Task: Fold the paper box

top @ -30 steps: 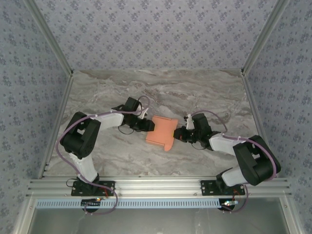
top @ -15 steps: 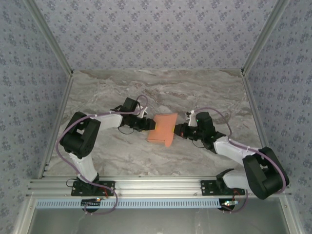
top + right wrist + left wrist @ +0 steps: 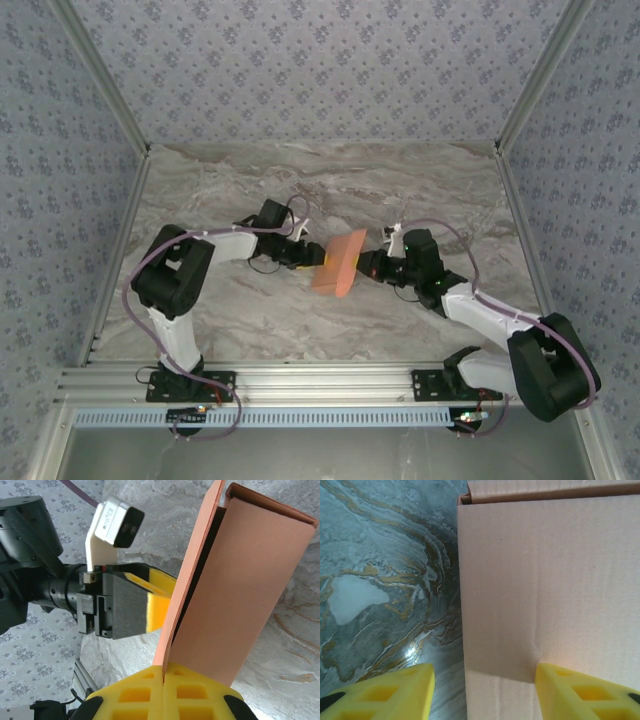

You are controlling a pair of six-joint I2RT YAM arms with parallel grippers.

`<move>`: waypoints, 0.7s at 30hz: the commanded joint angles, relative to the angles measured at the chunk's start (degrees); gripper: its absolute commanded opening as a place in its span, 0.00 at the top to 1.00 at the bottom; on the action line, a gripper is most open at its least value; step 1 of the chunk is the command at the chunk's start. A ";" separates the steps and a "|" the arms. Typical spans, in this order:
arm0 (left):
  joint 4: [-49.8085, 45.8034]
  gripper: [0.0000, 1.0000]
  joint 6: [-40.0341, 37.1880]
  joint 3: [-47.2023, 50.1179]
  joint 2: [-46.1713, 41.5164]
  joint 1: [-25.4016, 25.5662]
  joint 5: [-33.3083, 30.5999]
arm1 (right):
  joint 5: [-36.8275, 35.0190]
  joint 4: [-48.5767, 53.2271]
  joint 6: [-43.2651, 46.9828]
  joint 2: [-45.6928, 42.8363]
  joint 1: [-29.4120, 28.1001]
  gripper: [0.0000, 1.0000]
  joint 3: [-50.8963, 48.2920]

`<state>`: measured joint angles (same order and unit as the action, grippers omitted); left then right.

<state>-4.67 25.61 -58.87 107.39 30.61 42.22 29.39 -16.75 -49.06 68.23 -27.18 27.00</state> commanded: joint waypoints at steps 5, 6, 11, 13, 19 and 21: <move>-0.62 0.43 0.32 -1.86 2.42 2.08 0.68 | -6.41 6.53 -1.18 -0.20 -2.96 0.95 3.90; -0.52 0.43 0.45 -1.94 2.62 2.15 0.70 | -7.43 7.30 -1.51 -0.07 -3.36 0.95 4.29; -0.83 0.42 0.59 -2.48 2.72 2.24 -0.65 | -12.56 10.06 -2.97 0.39 -5.41 0.94 5.15; -1.18 0.41 0.42 -2.64 2.40 2.22 -1.56 | -14.50 10.89 -3.09 0.73 -6.51 0.94 5.58; -1.18 0.38 0.32 -2.03 -0.77 2.19 -6.30 | -19.23 12.53 -3.75 2.90 -9.57 0.93 7.33; -1.65 0.36 0.10 -1.58 -2.70 2.17 -9.23 | -20.45 12.52 -4.00 3.64 -10.22 0.93 7.71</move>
<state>-5.26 26.44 -60.34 108.38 32.71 38.17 13.82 -8.67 -53.08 70.19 -36.47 33.74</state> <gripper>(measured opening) 0.639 0.068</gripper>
